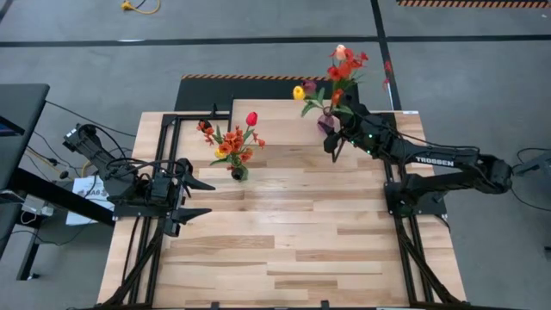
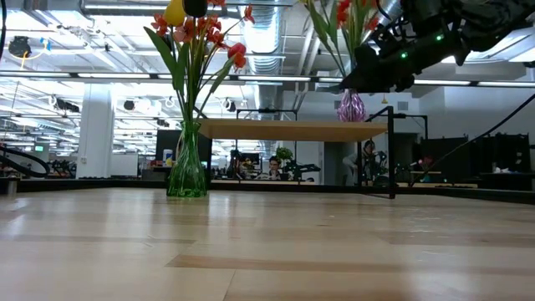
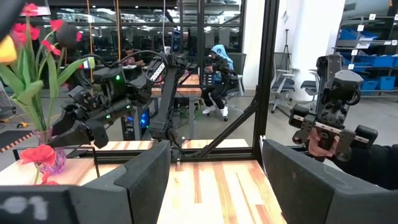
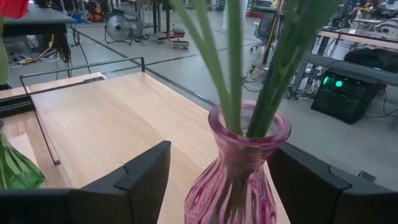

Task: Pick and place flowers into a vace then onto a shelf
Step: Put the purple vase on the shelf

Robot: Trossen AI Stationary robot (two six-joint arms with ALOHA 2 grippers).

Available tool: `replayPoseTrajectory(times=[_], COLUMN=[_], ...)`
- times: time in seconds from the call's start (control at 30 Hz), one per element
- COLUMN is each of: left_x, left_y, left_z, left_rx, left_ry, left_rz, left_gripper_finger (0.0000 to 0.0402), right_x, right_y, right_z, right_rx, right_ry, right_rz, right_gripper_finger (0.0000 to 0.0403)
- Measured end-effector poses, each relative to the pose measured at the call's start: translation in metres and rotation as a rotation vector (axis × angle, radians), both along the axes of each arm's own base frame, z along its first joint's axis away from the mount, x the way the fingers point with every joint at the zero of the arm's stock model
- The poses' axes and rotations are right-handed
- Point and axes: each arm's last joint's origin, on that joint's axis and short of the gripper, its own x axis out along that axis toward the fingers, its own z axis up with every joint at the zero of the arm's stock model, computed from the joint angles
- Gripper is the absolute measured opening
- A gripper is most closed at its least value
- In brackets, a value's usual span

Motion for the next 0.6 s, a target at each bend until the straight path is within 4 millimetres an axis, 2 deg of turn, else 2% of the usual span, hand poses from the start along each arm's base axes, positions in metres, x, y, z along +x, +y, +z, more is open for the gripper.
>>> replayPoseTrajectory(times=[0.4,0.6], left_x=[0.0000,0.0000], left_y=[0.0000,0.0000], left_z=[0.0000,0.0000], left_rx=[-0.002,-0.009], left_ry=[0.000,0.001], left_rz=[0.000,-0.001], left_gripper_finger=[0.0245,0.0245], right_x=[-0.0013,-0.0089], right_y=[0.0005,0.0036], right_z=[-0.0015,0.0067], right_rx=[0.005,-0.024], right_ry=[0.025,0.013], right_rz=[-0.002,-0.022], right_gripper_finger=[0.0258,0.0258])
